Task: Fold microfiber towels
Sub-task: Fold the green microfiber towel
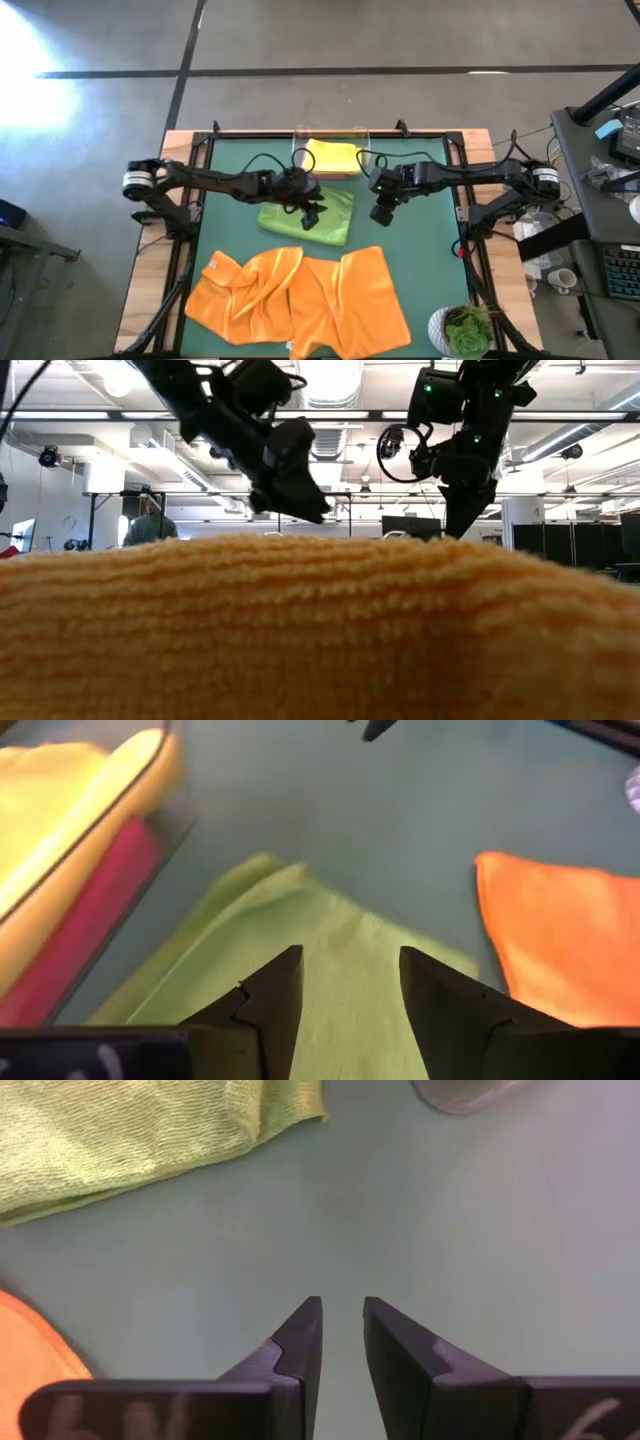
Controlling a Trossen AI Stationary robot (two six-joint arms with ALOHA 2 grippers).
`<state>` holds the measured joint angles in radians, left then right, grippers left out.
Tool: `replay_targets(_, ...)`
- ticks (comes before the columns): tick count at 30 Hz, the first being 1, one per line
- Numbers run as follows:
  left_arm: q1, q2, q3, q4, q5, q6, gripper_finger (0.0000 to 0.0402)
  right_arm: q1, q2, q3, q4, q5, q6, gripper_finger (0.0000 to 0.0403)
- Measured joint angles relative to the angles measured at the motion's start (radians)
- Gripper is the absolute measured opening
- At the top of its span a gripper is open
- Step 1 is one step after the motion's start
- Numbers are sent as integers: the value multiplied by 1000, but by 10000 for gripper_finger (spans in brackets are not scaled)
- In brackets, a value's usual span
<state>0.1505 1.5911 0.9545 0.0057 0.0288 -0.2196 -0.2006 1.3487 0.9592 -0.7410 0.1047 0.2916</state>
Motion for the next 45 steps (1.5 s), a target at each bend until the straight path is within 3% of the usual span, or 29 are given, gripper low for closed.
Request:
replay_targets(7,-4,117,33,128,121,81,152,-19,0,0,29,0,-5,68)
replay_targets(24,-127,300,85,106,149,59,152,-21,0,0,22,0,39,68)
replay_targets(32,-129,287,83,-137,137,72,152,-20,0,0,21,0,68,68)
replay_targets(42,-140,236,83,-462,136,328,152,-20,0,0,21,0,171,68)
replay_targets(45,-140,198,80,-586,90,426,152,-20,0,0,22,-1,188,68)
